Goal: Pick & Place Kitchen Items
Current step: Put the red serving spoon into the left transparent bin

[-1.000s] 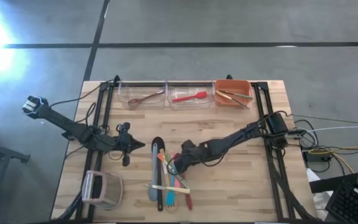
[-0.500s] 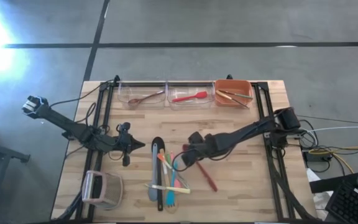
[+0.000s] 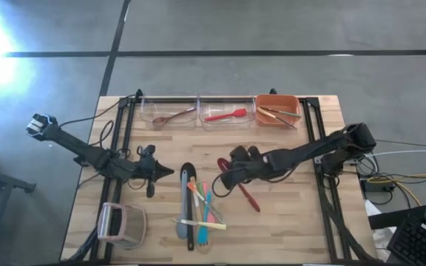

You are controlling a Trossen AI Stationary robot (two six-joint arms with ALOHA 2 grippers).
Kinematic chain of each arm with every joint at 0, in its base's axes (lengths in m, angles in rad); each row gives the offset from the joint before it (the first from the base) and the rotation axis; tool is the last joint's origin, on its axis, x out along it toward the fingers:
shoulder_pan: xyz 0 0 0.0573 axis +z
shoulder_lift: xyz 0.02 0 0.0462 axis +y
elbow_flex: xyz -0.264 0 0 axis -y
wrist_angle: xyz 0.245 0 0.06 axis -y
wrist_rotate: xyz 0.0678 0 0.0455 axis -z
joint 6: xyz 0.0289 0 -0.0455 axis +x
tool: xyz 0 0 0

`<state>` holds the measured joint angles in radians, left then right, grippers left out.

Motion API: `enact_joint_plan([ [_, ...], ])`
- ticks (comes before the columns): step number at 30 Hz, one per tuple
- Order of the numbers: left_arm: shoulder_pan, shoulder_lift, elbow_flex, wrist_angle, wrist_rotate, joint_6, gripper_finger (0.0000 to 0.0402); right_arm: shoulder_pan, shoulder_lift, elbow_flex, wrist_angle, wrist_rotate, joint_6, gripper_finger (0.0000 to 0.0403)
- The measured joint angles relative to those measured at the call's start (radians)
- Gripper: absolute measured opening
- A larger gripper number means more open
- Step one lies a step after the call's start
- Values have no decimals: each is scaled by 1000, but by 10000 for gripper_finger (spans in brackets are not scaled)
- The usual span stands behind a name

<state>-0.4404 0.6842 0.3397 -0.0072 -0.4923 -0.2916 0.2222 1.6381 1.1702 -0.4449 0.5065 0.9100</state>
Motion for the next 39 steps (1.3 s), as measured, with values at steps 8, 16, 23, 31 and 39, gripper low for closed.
enact_joint_plan([
  [8,17,0,0,173,-57,-17,64,-1,-168,1,80,187,-256,12],
  [16,98,61,0,371,-51,-36,179,-6,-229,2,477,201,-682,12],
  [23,151,184,2,651,132,16,193,-39,-227,2,609,117,-790,12],
  [31,255,327,80,651,305,-29,191,-66,-216,11,608,-80,-819,12],
  [39,308,397,254,443,442,11,191,-68,-212,61,365,-133,-769,11],
])
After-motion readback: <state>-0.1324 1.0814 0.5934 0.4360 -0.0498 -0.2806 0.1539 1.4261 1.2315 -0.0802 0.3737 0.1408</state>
